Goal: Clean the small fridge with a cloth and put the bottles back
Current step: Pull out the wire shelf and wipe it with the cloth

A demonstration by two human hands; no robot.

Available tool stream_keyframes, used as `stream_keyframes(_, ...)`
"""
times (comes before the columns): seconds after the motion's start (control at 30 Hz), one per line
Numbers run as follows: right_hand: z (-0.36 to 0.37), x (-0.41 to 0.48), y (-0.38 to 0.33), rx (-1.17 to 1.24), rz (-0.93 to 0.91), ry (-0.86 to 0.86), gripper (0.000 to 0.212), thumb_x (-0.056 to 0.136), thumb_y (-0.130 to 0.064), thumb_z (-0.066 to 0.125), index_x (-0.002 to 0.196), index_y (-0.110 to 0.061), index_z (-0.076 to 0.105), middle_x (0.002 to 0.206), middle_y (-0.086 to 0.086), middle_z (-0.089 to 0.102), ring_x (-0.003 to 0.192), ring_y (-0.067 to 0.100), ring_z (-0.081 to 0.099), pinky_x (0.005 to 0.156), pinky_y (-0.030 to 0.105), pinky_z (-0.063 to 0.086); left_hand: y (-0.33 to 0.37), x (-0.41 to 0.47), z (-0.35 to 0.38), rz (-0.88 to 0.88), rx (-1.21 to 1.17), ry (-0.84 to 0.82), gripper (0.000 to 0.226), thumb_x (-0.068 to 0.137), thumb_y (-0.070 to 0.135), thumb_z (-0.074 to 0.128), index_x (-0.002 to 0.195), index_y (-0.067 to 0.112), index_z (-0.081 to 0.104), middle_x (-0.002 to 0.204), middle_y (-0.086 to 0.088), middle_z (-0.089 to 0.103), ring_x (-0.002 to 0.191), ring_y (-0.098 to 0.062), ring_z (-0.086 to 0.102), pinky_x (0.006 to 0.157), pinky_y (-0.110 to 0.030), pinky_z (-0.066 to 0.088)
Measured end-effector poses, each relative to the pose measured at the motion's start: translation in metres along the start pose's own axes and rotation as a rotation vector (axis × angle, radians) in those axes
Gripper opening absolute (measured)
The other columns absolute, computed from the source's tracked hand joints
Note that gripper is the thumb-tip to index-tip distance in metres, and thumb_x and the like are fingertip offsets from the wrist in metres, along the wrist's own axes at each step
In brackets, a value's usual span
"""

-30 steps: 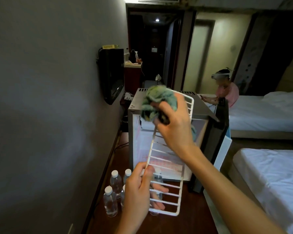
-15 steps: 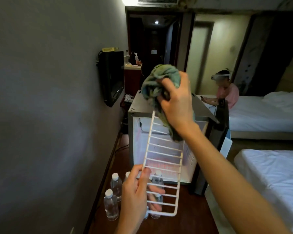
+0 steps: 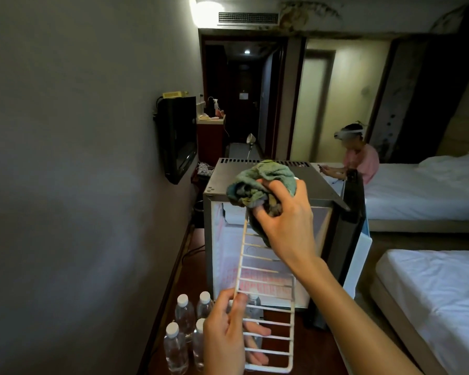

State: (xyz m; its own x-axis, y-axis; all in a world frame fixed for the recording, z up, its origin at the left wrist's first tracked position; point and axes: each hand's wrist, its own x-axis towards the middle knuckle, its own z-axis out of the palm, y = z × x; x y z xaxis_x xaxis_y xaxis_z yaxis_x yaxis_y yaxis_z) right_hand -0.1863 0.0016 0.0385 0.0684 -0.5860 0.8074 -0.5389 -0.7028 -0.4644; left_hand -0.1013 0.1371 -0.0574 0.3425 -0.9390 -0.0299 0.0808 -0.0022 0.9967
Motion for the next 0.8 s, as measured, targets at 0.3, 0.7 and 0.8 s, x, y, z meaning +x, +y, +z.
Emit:
stream_keyframes(0.3,0.003,0.000,0.009,0.297,0.201,0.208,0.039,0.086,-0.016,0.073,0.115,-0.037,0.059,0.116,0.003,0.051,0.105,-0.010,0.047,0.087,-0.002,0.033,0.003,0.014,0.017,0.077,0.093,-0.051,0.018,0.104,0.033,0.040,0.106,0.023,0.055,0.070,-0.012,0.072,0.050,-0.027,0.066,0.047,-0.038,0.055)
stream_keyframes(0.7,-0.007,0.072,0.007,0.055,0.125,0.091,0.036,0.089,-0.023,0.069,0.124,-0.024,0.062,0.123,0.008,0.045,0.106,0.010,0.045,0.097,0.020,0.036,0.042,0.053,0.001,0.304,0.083,-0.044,0.018,0.103,0.033,0.045,0.104,0.019,0.056,0.067,-0.014,0.071,0.046,-0.029,0.065,0.040,-0.030,0.051)
stream_keyframes(0.8,0.000,0.052,-0.003,0.098,0.103,0.161,0.035,0.087,-0.022,0.070,0.122,-0.022,0.063,0.120,0.008,0.047,0.105,0.009,0.046,0.094,0.016,0.035,0.039,0.052,0.005,0.310,0.114,-0.043,0.018,0.102,0.036,0.045,0.102,0.022,0.055,0.067,-0.012,0.071,0.050,-0.025,0.067,0.042,-0.033,0.054)
